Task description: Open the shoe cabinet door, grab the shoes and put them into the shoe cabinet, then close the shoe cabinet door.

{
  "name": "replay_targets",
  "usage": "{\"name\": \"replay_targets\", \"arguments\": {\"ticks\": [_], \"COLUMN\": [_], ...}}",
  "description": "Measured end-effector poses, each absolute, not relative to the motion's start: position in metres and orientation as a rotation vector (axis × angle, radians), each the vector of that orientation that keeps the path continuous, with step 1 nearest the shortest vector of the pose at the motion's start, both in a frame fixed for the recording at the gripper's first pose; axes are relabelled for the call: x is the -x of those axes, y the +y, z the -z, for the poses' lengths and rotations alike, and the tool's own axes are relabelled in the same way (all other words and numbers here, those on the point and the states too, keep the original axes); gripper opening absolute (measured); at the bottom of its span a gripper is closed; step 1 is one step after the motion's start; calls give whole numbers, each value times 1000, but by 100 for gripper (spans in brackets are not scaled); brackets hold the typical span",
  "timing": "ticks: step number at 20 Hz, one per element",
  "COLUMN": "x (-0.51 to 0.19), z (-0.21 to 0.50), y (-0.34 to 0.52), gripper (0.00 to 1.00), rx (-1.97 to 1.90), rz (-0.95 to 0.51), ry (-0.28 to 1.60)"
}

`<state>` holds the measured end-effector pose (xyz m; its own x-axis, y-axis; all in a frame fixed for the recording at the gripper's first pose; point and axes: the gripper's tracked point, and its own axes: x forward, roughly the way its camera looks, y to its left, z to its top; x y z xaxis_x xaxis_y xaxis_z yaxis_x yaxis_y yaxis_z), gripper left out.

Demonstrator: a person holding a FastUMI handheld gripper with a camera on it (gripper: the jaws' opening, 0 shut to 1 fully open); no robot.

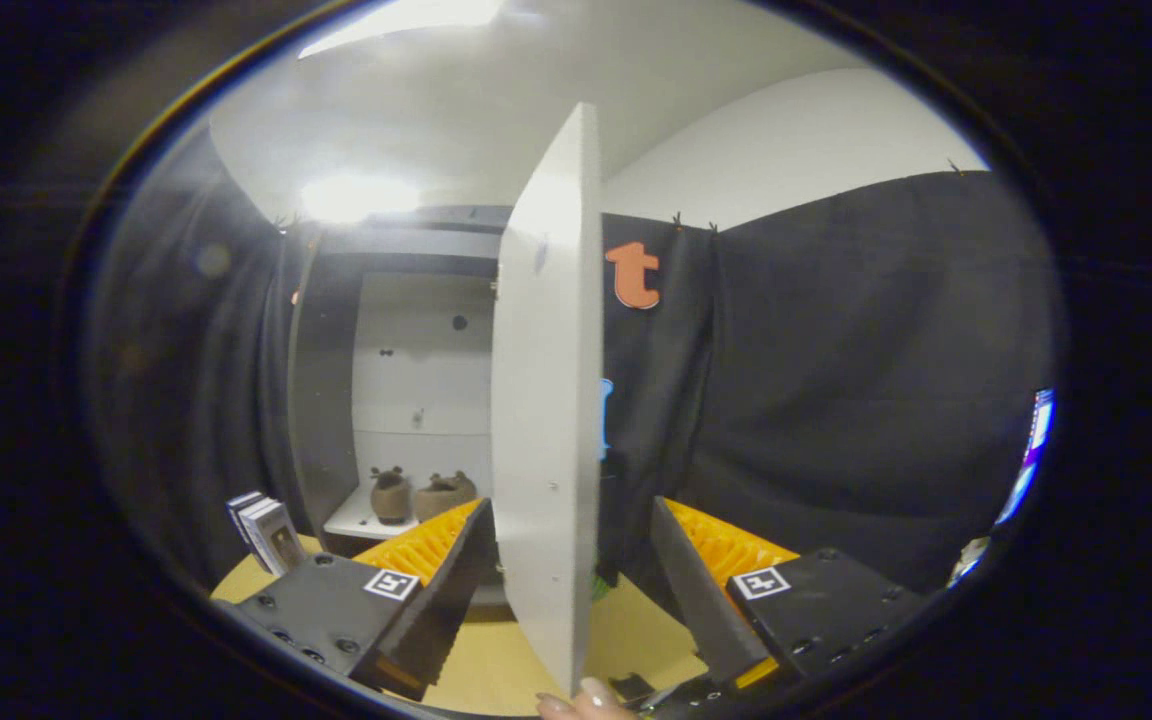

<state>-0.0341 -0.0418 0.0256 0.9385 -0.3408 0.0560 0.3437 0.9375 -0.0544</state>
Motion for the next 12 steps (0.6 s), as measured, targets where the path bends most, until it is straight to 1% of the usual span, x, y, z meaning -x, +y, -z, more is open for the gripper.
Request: {"name": "replay_targets", "arguments": {"ticks": [3,5,8,12], "x": [32,18,-23,-86], "z": [-26,-20,-13,-8], "y": [-95,-118,-142,-151], "gripper": [98,97,97,97], "rx": [47,40,29,2], "rz": [342,320,281,199], "ry": [-33,-21,-19,-19]}}
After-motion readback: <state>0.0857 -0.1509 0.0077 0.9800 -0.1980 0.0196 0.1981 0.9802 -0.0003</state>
